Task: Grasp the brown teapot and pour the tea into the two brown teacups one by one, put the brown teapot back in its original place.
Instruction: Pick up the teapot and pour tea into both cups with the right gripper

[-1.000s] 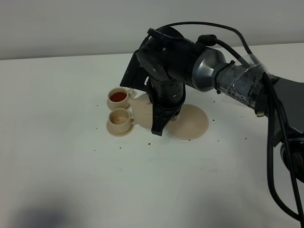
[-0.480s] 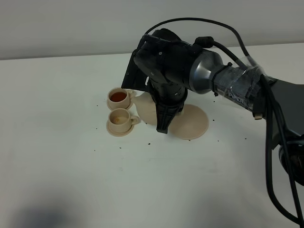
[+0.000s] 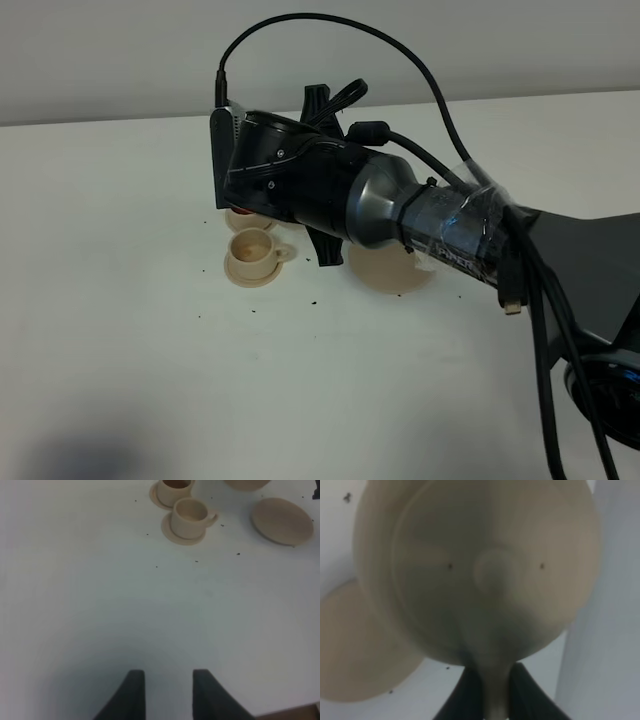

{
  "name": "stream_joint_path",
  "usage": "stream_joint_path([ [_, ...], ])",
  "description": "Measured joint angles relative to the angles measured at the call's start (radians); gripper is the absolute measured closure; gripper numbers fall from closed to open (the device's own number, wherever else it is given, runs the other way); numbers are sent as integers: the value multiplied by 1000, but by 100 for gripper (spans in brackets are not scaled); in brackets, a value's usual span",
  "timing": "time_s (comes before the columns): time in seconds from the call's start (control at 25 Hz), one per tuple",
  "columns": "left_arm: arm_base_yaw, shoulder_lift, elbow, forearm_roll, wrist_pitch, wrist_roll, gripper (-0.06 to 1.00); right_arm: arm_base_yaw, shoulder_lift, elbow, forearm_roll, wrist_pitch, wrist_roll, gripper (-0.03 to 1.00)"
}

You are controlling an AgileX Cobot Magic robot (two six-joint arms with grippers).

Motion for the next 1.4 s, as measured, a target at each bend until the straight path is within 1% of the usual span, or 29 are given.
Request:
stream_joint_path([
  [0.12,0,0,0,0,0,0,69,3,15,0,-43,1,0,86],
  [0.56,0,0,0,0,0,0,69,5,78,0,-68,48,0,86],
  [0.84,0,0,0,0,0,0,69,42,90,0,-149,56,0,86],
  [1.2,0,0,0,0,0,1,69,50,90,0,-202,68,0,86],
  [1.4,0,0,0,0,0,1,69,53,90,0,-211,74,-5,86],
])
